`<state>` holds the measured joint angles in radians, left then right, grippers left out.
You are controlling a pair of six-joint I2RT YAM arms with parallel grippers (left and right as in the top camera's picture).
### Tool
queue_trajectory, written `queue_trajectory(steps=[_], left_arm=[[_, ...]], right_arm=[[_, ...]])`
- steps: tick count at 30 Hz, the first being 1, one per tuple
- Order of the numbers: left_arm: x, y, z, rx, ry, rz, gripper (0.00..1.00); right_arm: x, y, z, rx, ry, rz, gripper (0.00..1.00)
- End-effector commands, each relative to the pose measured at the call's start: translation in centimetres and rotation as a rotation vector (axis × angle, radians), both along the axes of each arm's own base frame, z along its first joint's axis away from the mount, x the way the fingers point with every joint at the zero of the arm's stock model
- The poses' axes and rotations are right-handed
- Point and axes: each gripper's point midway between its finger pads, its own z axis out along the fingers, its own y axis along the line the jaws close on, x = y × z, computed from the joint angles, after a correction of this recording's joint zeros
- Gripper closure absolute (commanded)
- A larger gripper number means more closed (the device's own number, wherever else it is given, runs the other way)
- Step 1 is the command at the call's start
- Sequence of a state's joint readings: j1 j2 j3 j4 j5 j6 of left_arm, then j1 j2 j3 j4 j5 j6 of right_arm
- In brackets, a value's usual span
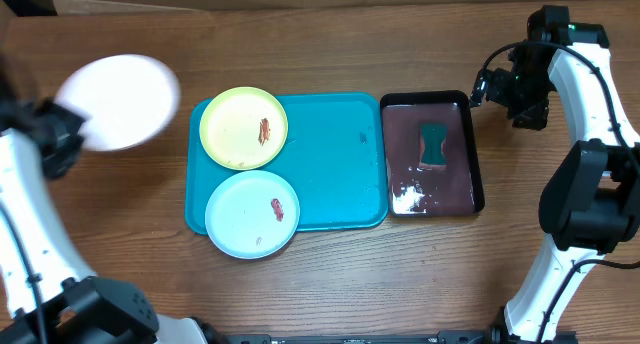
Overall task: Clean dirty plates on tray and stack at the side
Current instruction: 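Swing the held white plate left off the tray to the table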
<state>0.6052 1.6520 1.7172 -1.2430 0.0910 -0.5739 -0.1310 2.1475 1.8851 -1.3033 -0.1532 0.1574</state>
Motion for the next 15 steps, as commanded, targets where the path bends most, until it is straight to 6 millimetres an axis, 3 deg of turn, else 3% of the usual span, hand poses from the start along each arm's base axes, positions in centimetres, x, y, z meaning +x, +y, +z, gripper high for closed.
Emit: queue_trajectory(steps=[1, 6, 10, 15], left_arm=[[-2.6, 3.6, -2.8, 0.025, 0.059, 0.121, 0.96], [-2.6, 5.2, -7.5, 0.075, 0.075, 0.133, 0.96], [-1.9, 4.9, -11.4, 0.074, 0.06, 0.112, 0.96], [-1.5, 4.5, -14.1, 0.082, 0.052, 0.093, 0.96]], right_arm=[[0.5, -0.1, 1.5, 0.0, -0.042, -0.006, 0.0], [0.4, -0.1, 1.5, 0.0, -0.042, -0.006, 0.0], [0.4, -0.1, 1.5, 0.0, -0.042, -0.006, 0.0], [0.4, -0.1, 1.5, 0.0, -0.042, -0.006, 0.0]])
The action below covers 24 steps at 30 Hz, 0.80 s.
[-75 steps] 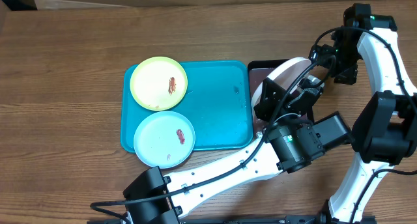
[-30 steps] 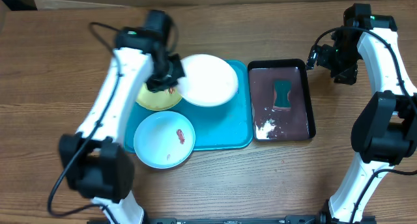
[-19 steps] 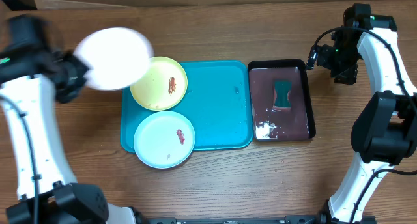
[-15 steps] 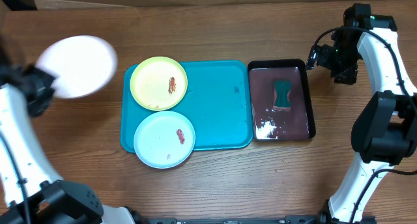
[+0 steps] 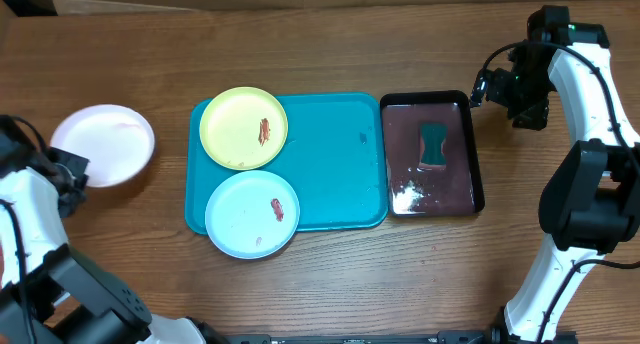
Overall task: Clean dirty plates on tray and stack at the side
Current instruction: 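Swing the held white plate left off the tray to the table, then lower the white plate onto the table and release it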
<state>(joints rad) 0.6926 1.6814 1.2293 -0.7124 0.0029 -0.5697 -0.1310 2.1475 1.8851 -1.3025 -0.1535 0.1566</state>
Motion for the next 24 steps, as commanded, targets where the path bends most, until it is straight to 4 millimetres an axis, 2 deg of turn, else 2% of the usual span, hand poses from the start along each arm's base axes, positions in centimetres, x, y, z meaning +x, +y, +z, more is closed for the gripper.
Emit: queue_trajectory(steps=[1, 12, 17, 19, 21, 23, 24], left_arm=[[0.2, -0.7, -1.6, 0.0, 0.013, -0.032, 0.96], [2.4, -3.2, -5.1, -0.014, 0.056, -0.131, 0.96], [2.7, -3.5, -6.3, -0.025, 0.073, -0.144, 0.95], [2.8, -3.5, -6.2, -0.026, 0.068, -0.147, 0.78], [3.7, -3.9, -5.2, -0.027, 0.042, -0.221, 0.6], [4.5, -4.1, -3.1, -0.038, 0.011, -0.257, 0.46], [4.9, -4.2, -1.9, -0.04, -0.002, -0.262, 0.44]], right_arm=[[0.4, -0.1, 1.5, 0.0, -0.042, -0.007, 0.0], [0.4, -0.1, 1.5, 0.0, -0.042, -0.007, 0.0], [0.4, -0.1, 1.5, 0.0, -0.042, -0.007, 0.0], [0.4, -0.1, 1.5, 0.0, -0.042, -0.007, 0.0], [0.4, -0.1, 1.5, 0.0, -0.042, -0.007, 0.0], [0.4, -0.1, 1.5, 0.0, -0.042, -0.007, 0.0], [0.4, -0.1, 1.5, 0.0, -0.042, -0.007, 0.0]])
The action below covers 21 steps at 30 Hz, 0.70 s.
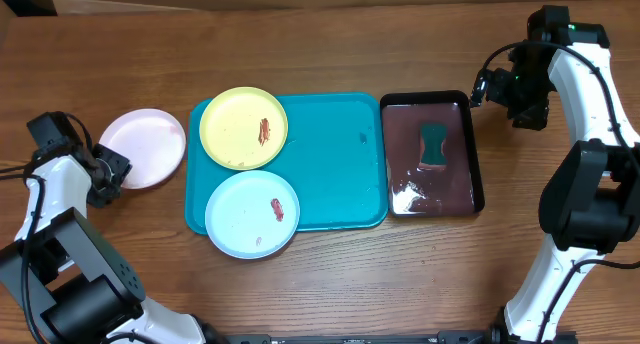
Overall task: Clean dirty plates on tray and stack at the side
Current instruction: 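Lower the white plate onto the table and release it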
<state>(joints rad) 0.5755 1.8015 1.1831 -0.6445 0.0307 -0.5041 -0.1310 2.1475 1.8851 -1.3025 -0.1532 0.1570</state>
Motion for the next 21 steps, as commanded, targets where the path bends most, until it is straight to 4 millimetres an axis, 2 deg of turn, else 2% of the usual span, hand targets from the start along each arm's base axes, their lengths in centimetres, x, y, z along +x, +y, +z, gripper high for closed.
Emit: queue_trajectory(steps=[1, 4, 5, 8, 10, 13, 15, 21], left_arm=[[2.7, -0.1, 5.0, 0.004, -0.101, -0.088, 0.43], [4.3, -2.1, 9.8, -0.026, -0.175, -0.189, 0.42], [4.8, -3.6, 11.5, -0.052, -0.205, -0.25, 0.42], [4.8, -8.3, 14.2, -0.147, -0.216, -0.401, 0.39], [3.6, -11.7, 14.5, -0.216, -0.173, -0.5, 0.4], [0.5, -15.9, 13.7, -0.267, -0.023, -0.626, 0.6], [-1.4, -17.4, 12.9, -0.247, 0.091, -0.669, 0.64], [-6.9, -20.3, 10.9, -0.173, 0.259, -0.686, 0.61]], right_arm=[[0.4, -0.1, 1.5, 0.0, -0.042, -0.006, 0.0], [0.4, -0.1, 1.5, 0.0, -0.042, -0.006, 0.0], [0.4, -0.1, 1.5, 0.0, -0.042, -0.006, 0.0], [0.4, -0.1, 1.5, 0.0, -0.042, -0.006, 0.0], [0.4, -0.1, 1.5, 0.0, -0.042, -0.006, 0.0], [0.4, -0.1, 1.5, 0.0, -0.042, -0.006, 0.0], [0.4, -0.1, 1.5, 0.0, -0.042, -0.006, 0.0], [0.4, -0.1, 1.5, 0.0, -0.042, -0.006, 0.0]])
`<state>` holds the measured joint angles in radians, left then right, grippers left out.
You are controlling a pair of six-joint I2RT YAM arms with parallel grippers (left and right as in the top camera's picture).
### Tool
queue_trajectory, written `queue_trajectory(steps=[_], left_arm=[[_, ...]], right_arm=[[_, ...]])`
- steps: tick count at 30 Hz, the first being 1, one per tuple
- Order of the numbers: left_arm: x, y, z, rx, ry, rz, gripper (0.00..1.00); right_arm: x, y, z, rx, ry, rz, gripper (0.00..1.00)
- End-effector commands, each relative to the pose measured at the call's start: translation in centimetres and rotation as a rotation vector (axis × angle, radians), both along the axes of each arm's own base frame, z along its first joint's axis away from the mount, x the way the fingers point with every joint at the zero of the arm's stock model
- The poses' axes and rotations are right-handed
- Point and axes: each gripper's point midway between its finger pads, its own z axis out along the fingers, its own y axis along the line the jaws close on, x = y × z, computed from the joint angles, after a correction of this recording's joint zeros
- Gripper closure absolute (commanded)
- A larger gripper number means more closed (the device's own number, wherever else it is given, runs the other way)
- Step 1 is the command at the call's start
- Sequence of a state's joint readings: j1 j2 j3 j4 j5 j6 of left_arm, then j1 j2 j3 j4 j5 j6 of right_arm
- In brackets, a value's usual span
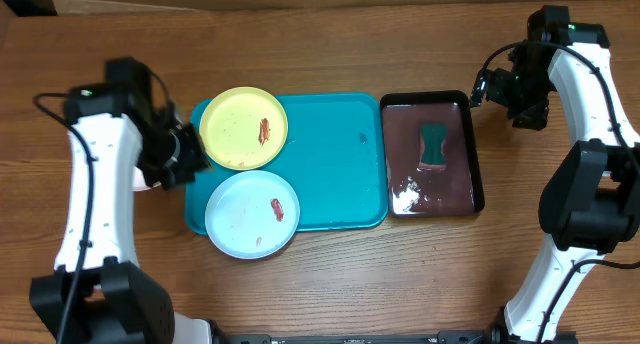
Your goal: Clean dirty plates on tray and stack at the side
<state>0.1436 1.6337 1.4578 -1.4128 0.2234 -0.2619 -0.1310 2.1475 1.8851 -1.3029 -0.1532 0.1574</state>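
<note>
A yellow plate [243,128] with a red smear lies at the back left of the teal tray [330,164]. In front of it sits a light blue plate [252,214], also smeared red. My left gripper [192,156] hovers at the tray's left edge between the two plates; it looks open and holds nothing. Just left of the tray, the pink plate [146,181] is almost wholly hidden under the left arm. A green sponge [432,146] lies in the black basin [476,154] of brown water. My right gripper [479,87] hangs by the basin's far right corner.
The basin stands tight against the tray's right side. The right arm curves along the table's right edge. The left arm crosses the wood left of the tray.
My left gripper has left the pink plate's left rim and now sits to the right of it, at the tray's left edge. The plate stays on the table. The right arm is unchanged.
The left gripper held the pink plate up at the far left. Later the plate was lower and nearer the table, then flat beside the tray with the gripper at its rim. Now the plate lies alone and the gripper is at the tray.
</note>
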Motion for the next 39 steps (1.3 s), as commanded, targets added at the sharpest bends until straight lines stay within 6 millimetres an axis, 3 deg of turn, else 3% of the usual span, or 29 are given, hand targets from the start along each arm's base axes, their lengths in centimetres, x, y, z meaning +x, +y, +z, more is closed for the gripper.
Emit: queue_trajectory(steps=[1, 8, 14, 15, 17, 18, 23, 26, 33, 39], left_arm=[[-3.4, -0.2, -0.1, 0.086, 0.012, -0.007, 0.6], [-7.3, 0.3, -2.2, 0.137, 0.024, 0.045, 0.49], [-7.6, 0.4, -4.4, 0.143, 0.04, 0.044, 0.46], [-7.5, 0.4, -4.8, 0.145, 0.034, 0.044, 0.44], [-7.3, 0.5, -5.4, 0.15, 0.025, 0.045, 0.27], [-7.3, 0.5, -5.7, 0.15, 0.022, 0.049, 0.26], [-7.8, 0.5, -6.9, 0.152, 0.046, 0.1, 0.38], [-8.0, 0.5, -7.9, 0.154, 0.046, 0.122, 0.39], [-6.8, 0.7, -8.3, 0.157, 0.0, 0.167, 0.55], [-6.9, 0.8, -9.2, 0.162, 0.001, 0.223, 0.55]], right_arm=[[0.4, -0.1, 1.5, 0.0, -0.042, -0.006, 0.0], [0.4, -0.1, 1.5, 0.0, -0.042, -0.006, 0.0], [0.4, -0.1, 1.5, 0.0, -0.042, -0.006, 0.0], [0.4, -0.1, 1.5, 0.0, -0.042, -0.006, 0.0], [0.4, -0.1, 1.5, 0.0, -0.042, -0.006, 0.0], [0.4, -0.1, 1.5, 0.0, -0.042, -0.006, 0.0], [0.4, -0.1, 1.5, 0.0, -0.042, -0.006, 0.0], [0.4, -0.1, 1.5, 0.0, -0.042, -0.006, 0.0], [0.4, -0.1, 1.5, 0.0, -0.042, -0.006, 0.0], [0.4, -0.1, 1.5, 0.0, -0.042, -0.006, 0.0]])
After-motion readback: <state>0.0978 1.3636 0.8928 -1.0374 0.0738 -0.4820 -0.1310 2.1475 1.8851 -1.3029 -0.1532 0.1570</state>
